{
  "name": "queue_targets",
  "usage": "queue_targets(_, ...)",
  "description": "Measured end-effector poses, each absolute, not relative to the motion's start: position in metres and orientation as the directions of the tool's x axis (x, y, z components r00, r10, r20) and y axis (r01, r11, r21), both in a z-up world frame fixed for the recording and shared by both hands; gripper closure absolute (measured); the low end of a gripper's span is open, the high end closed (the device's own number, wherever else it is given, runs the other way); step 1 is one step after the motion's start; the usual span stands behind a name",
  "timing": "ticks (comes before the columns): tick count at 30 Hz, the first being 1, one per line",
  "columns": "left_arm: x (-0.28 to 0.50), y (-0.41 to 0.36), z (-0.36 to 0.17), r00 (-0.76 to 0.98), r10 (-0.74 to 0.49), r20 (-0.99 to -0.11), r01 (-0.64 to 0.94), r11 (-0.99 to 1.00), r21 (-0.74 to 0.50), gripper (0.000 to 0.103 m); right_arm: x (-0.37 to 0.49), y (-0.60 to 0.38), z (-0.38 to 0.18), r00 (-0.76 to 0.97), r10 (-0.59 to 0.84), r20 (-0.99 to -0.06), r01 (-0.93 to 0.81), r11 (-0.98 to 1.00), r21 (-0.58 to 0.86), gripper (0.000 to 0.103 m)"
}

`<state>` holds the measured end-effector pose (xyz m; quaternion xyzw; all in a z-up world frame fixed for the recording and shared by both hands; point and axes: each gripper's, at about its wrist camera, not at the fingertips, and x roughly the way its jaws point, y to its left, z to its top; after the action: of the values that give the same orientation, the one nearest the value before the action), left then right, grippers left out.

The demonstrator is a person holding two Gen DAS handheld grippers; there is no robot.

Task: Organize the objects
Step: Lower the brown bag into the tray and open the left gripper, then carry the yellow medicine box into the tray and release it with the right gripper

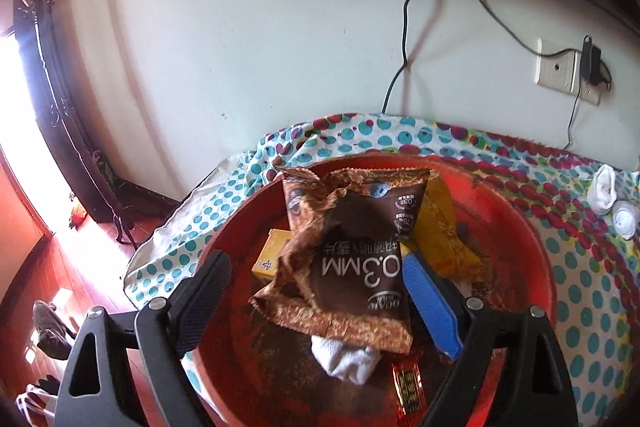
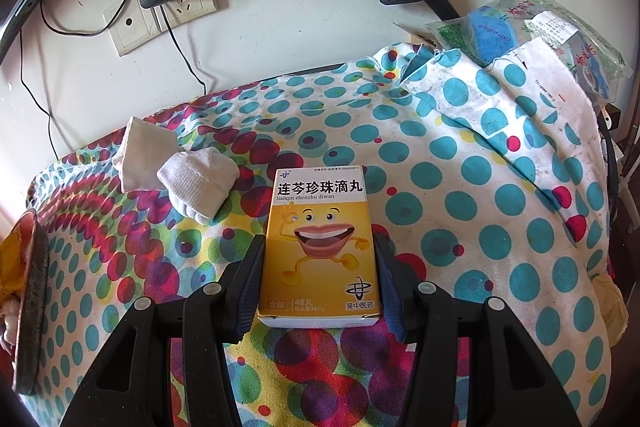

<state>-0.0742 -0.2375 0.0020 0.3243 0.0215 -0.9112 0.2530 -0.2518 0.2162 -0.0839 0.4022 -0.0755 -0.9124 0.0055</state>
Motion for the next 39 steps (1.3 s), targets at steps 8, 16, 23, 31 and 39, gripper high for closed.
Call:
queue_targets(8,0.003,-0.220,-0.007,-0.711,-0.419,-0.565,0.479,-0.876,0.047,0.012,-0.247,0.211,-0.082,-0.681,0.006,-0.732,-0.060,-0.997,0.047,0.055)
queue_targets(16,0.015,-0.219,-0.027,-0.727,-0.364,-0.582,0.457,-0.890,-0.013,0.012,-0.216,0.203,-0.048,-0.737,0.006,-0.676,-0.021,-1.000,0.015,0.055)
queue_targets(23,0.021,-0.232,-0.028,-0.724,-0.379,-0.577,0.479,-0.878,-0.024,0.012,-0.182,0.127,-0.005,-0.791,-0.117,-0.600,0.155,-0.988,-0.013,0.055)
queue_targets(31,0.026,-0.239,-0.023,-0.717,-0.400,-0.571,0.498,-0.867,-0.018,0.012,-0.155,0.010,0.008,-0.755,-0.272,-0.597,0.372,-0.927,-0.048,0.055)
queue_targets(39,0.026,-0.242,-0.025,-0.712,-0.400,-0.577,0.504,-0.864,-0.022,0.012,-0.131,-0.077,-0.006,-0.702,-0.332,-0.631,0.497,-0.862,-0.099,0.055)
